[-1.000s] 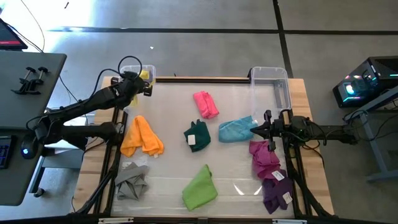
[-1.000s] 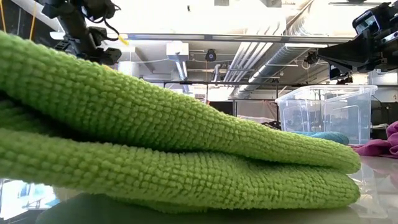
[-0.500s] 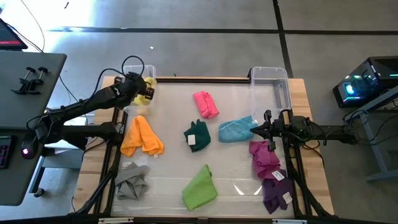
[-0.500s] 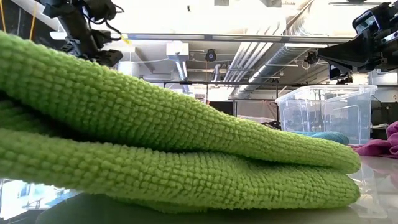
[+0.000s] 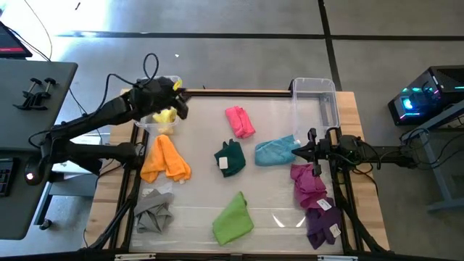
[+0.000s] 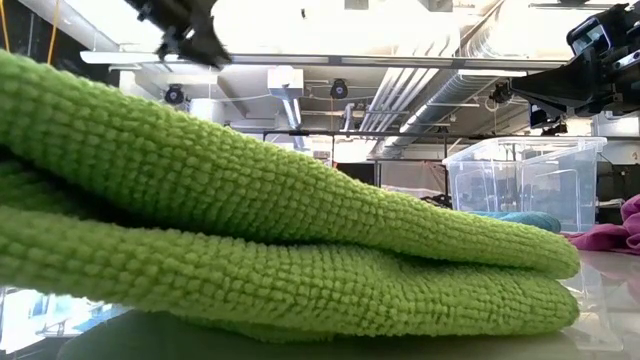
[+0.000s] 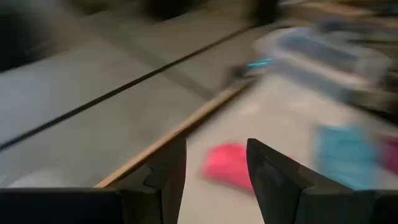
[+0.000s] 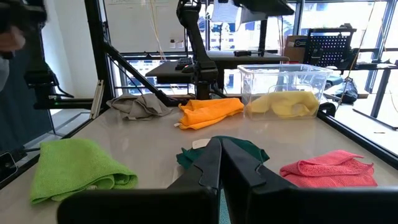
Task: Sort towels by color in basket
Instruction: Put the dark green towel into the right transparent bin
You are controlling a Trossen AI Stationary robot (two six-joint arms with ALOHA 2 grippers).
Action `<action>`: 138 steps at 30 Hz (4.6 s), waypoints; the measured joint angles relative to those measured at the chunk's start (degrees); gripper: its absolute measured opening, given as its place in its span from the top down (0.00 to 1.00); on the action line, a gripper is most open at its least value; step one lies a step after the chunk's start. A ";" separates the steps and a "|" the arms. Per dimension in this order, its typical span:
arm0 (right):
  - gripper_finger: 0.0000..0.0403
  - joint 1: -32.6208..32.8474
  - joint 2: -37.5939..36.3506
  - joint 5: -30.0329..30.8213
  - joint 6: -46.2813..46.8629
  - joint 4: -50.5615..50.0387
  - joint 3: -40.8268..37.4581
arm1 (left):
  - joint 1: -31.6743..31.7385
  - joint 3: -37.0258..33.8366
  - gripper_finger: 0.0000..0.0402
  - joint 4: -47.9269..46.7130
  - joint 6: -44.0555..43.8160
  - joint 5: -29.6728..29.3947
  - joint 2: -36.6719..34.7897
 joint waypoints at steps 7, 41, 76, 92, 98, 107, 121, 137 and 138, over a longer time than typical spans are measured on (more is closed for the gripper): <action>1.00 -0.01 0.00 0.00 -0.01 0.02 -0.01 | -11.30 -3.30 0.61 12.66 14.71 15.46 3.91; 1.00 0.00 0.00 0.00 -0.02 0.01 -0.02 | -24.58 -11.93 0.34 50.09 17.80 10.12 48.15; 1.00 -0.01 0.00 0.01 -0.02 0.02 0.00 | -25.65 -14.08 0.87 46.28 21.14 2.83 50.96; 1.00 -0.02 0.02 0.02 -0.02 0.02 -0.02 | -29.78 -14.23 0.96 52.10 25.36 3.05 42.26; 1.00 -0.01 0.02 -0.01 2.10 0.24 -0.02 | -29.54 -14.23 0.95 53.53 25.98 3.22 42.28; 1.00 0.02 0.04 0.15 16.28 14.62 -0.02 | -28.64 -14.22 0.95 55.31 25.01 3.52 42.28; 0.75 0.05 12.66 6.70 14.77 19.83 -0.02 | -25.37 -12.31 0.95 57.38 18.25 1.69 42.28; 0.38 0.05 64.62 5.55 1.24 33.49 17.97 | -25.43 -11.93 0.95 60.26 21.00 -0.91 42.22; 0.39 0.05 67.29 5.56 1.31 33.68 19.55 | -25.43 -11.93 0.95 60.17 21.35 -0.90 42.24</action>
